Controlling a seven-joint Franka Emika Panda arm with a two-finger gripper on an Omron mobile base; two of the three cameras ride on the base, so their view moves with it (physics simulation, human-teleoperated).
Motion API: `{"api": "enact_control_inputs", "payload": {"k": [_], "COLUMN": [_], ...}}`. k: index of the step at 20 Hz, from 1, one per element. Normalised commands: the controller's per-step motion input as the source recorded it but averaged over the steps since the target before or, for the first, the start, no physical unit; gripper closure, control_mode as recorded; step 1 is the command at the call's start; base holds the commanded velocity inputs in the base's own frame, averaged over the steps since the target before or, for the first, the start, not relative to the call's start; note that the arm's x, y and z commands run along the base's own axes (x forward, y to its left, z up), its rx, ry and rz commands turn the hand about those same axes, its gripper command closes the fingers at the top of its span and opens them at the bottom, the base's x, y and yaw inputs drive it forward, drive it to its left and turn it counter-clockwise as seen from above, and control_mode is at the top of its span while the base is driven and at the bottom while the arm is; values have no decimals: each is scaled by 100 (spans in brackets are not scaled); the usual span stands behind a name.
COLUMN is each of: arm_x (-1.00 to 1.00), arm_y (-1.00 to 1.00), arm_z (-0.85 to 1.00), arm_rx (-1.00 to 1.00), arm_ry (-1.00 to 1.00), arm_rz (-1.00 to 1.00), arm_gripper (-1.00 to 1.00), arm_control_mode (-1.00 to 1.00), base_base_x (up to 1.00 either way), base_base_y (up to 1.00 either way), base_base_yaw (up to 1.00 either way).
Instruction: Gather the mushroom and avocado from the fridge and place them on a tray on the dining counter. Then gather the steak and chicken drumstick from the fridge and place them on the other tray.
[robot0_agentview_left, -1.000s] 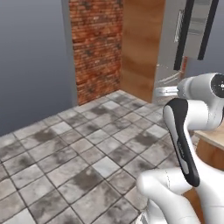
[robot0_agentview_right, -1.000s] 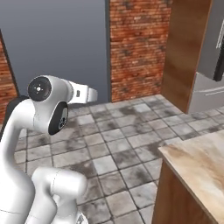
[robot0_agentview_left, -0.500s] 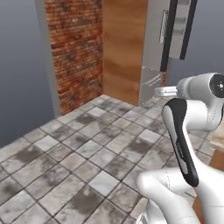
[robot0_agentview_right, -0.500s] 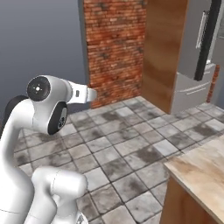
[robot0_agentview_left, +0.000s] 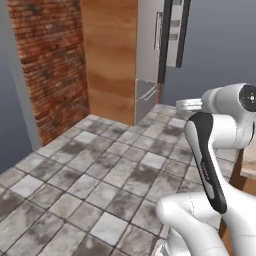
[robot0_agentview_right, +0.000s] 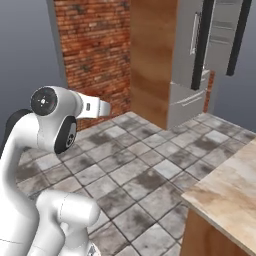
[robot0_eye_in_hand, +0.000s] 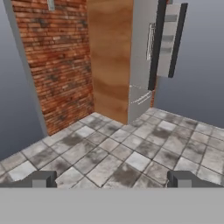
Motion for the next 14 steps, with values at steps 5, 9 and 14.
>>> {"api": "enact_control_inputs", "payload": {"k": [5,9,14], "arm_x": [0,0,0], "arm_y": [0,0,0], "arm_z": [0,0,0], "arm_rx": [0,0,0], "arm_ry": [0,0,0], "arm_rz": [0,0,0], "arm_gripper": [-100,-100,-100], "arm_control_mode": [100,100,100], "base_base_x": [55,59,62], "base_base_y": [12,25,30], "base_base_yaw": [-41,-43,-42]}}
